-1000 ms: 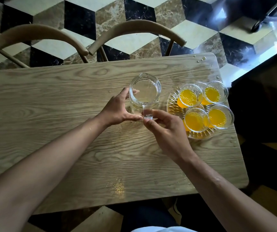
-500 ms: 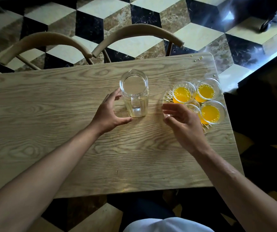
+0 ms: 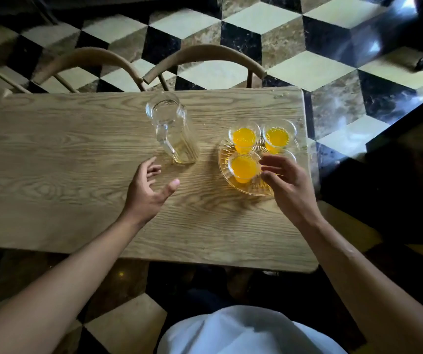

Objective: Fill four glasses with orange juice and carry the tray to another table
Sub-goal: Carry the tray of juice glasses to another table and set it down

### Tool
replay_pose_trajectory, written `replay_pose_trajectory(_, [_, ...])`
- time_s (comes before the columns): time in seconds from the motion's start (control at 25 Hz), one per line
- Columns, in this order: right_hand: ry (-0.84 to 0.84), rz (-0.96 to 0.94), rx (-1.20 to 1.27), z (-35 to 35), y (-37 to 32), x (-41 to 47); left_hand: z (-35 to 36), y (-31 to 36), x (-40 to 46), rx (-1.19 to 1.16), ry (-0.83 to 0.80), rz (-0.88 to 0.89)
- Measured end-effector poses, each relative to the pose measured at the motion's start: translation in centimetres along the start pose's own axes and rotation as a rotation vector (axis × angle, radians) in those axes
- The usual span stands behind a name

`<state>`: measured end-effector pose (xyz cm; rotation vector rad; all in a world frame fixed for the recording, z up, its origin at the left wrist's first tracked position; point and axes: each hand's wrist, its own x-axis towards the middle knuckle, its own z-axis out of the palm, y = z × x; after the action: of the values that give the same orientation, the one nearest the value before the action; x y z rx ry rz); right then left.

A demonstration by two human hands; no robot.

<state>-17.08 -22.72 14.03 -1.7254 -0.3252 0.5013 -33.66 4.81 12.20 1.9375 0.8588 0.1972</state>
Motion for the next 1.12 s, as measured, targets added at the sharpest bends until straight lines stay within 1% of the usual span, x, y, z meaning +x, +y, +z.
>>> replay_pose_trajectory(0.2, [-0.003, 0.013, -0.051, -4.6, 2.0, -0.1, 5.3, 1.8, -4.1, -0.010, 0.010, 0.003])
replay_pose_trajectory(0.32, [0.009, 0.025, -0.089, -7.0, 2.8, 0.5, 7.5, 3.0, -4.5, -0.014, 0.013, 0.006])
replay_pose_trajectory(0.44, [0.045, 0.055, -0.117, -9.0, 3.9, 1.1, 9.1, 3.6, -4.0, 0.009, -0.019, -0.002])
replay_pose_trajectory(0.6, [0.100, 0.133, -0.177, -10.5, 6.0, 2.3, 10.2, 3.4, -2.1, 0.088, -0.084, -0.001])
replay_pose_trajectory(0.76, [0.139, 0.220, -0.201, -10.6, 7.8, 3.5, 11.0, 2.3, 0.8, 0.094, -0.083, -0.058])
replay_pose_trajectory(1.12, [0.167, 0.368, -0.314, -8.8, 10.2, 6.9, 13.3, -0.2, 8.2, 0.079, -0.083, -0.142])
